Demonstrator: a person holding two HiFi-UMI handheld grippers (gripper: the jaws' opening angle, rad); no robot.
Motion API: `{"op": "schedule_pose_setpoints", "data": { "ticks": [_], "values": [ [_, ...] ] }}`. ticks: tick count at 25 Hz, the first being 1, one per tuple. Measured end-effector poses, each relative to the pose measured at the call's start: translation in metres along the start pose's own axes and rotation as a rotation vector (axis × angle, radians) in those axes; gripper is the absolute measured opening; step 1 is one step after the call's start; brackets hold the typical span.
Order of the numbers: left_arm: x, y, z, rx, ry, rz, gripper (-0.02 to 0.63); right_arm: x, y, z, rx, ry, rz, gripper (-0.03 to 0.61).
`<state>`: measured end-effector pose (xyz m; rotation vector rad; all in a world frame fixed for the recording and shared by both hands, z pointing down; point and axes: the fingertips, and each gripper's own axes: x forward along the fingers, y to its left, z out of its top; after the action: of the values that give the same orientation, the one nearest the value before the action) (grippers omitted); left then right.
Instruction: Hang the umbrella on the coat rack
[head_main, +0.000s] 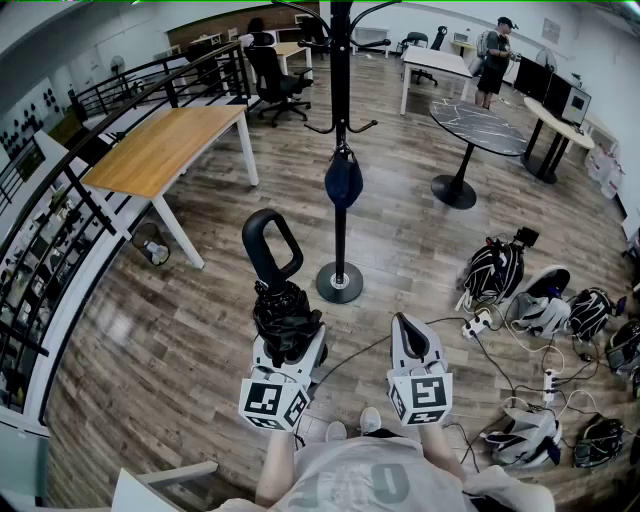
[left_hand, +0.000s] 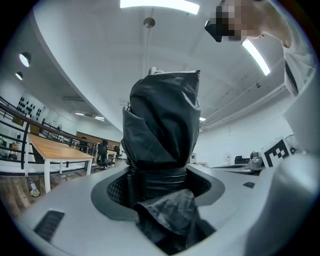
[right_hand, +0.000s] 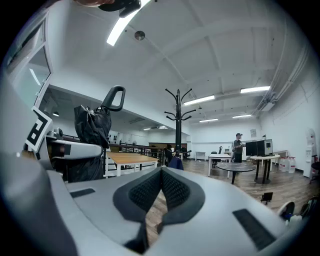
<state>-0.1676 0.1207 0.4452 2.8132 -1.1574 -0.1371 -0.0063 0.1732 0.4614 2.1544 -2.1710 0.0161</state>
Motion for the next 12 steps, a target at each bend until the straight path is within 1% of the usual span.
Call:
{"op": "schedule_pose_setpoints", "data": {
  "ticks": [8,12],
  "values": [
    [0.0,-0.001,0.0,-0.008,0.007,0.018,0.308,-0.006,-0.008,-0.003,0.001,0.018,-0.005,0.029],
    [0.001,-0.008,0.001,-0.016,0.012,0.016,0.308,-0.011,-0.016,-0.001,0.044,0.011,-0.013,0.029]
  ]
}}
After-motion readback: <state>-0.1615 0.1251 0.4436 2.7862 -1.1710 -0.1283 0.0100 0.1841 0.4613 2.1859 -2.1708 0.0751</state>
